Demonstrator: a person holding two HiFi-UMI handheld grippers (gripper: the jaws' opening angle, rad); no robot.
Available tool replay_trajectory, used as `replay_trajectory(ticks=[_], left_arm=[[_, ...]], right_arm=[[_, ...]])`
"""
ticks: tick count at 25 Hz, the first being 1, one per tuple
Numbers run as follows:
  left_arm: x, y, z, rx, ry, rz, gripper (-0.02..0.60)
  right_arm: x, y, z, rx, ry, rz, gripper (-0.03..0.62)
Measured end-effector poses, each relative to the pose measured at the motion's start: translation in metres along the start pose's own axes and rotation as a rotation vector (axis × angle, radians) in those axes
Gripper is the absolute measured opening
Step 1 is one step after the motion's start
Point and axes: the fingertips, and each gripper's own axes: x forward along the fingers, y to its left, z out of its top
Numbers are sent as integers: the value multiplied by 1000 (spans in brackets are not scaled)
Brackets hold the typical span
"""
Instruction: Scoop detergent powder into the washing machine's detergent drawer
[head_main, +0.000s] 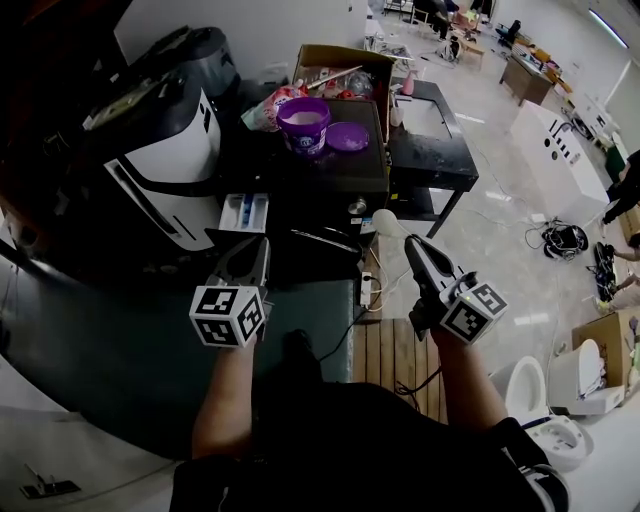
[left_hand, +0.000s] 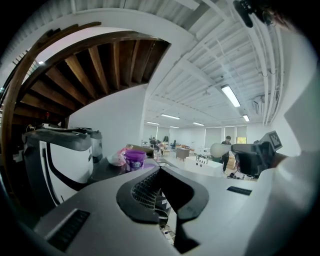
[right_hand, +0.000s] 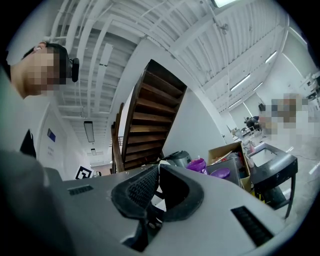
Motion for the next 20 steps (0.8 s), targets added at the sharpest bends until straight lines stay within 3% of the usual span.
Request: replay_trajectory(ticks=[12, 20], left_arm=[[86, 84, 25, 1, 15, -33, 8], [123, 152, 39, -8, 2, -38, 8]], right_arm=[[109, -49, -2, 21, 45, -58, 20], [192, -61, -3, 0, 85, -73, 20]])
